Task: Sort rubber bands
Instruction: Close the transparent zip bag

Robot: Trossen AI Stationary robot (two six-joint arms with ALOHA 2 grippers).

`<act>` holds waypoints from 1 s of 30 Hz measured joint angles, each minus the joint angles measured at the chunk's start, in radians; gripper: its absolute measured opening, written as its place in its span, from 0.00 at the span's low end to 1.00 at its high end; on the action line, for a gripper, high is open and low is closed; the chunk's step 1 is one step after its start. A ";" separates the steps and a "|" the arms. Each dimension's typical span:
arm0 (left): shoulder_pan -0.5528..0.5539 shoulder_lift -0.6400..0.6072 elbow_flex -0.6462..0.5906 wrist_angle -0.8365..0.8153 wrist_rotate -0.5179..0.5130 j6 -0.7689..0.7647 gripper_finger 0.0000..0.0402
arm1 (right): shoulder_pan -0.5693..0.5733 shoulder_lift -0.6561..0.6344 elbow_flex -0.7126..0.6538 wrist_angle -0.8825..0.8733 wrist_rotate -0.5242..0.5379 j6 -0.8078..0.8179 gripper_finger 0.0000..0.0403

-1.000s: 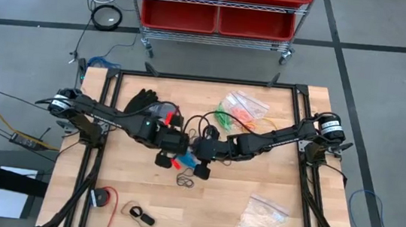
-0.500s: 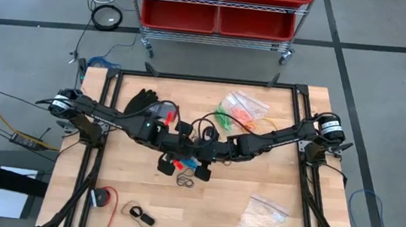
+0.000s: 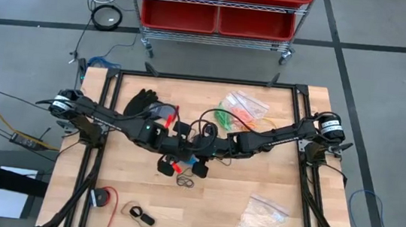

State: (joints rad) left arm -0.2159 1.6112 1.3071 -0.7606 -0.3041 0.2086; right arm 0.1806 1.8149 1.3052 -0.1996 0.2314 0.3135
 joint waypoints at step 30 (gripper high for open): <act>0.009 -0.001 -0.063 0.022 -0.125 -0.024 0.19 | 0.028 0.000 -0.002 0.061 -0.027 -0.049 0.00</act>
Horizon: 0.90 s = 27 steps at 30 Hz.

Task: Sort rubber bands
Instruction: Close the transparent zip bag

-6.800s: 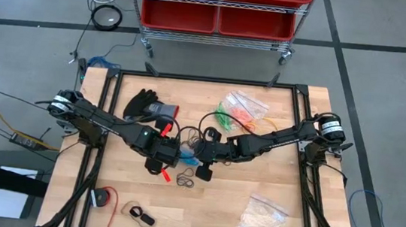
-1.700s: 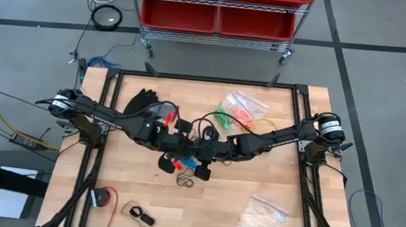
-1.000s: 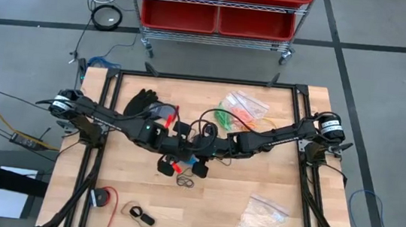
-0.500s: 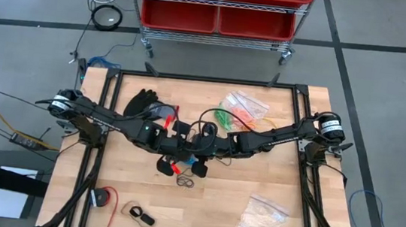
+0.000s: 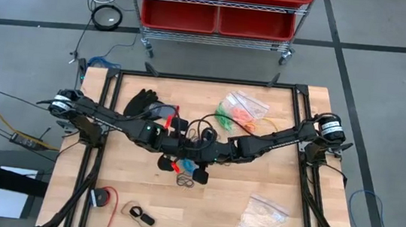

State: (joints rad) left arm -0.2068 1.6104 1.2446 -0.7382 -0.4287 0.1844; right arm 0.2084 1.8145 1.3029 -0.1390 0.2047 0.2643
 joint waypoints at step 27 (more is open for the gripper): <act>-0.004 0.002 0.002 -0.139 0.131 0.014 0.02 | -0.003 -0.001 0.005 -0.019 0.037 0.004 0.00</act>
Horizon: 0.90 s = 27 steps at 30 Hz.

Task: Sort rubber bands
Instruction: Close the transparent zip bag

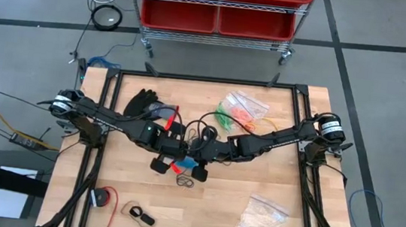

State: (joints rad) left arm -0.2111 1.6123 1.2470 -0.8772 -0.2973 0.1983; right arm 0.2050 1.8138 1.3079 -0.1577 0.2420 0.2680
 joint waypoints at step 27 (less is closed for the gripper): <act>0.000 -0.007 -0.002 -0.226 -0.028 -0.050 0.00 | -0.003 0.000 -0.004 -0.066 -0.010 0.016 0.00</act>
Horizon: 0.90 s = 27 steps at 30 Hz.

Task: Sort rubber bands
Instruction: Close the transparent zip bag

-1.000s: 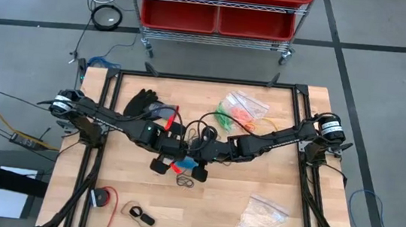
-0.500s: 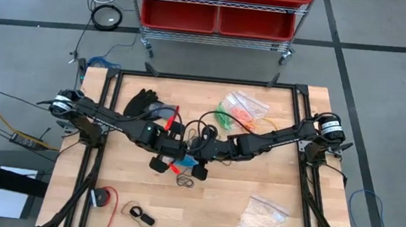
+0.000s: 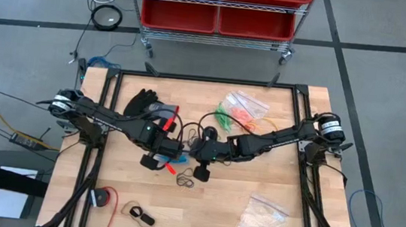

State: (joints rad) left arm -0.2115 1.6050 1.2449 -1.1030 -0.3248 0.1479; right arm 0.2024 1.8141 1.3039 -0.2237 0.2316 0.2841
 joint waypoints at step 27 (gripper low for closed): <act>-0.001 -0.062 0.000 0.013 0.032 -0.051 0.00 | 0.007 0.000 0.001 0.139 0.088 -0.071 0.40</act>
State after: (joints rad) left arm -0.2123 1.5429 1.2453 -1.0898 -0.2928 0.0971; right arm 0.2096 1.8141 1.3045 -0.0848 0.3193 0.2130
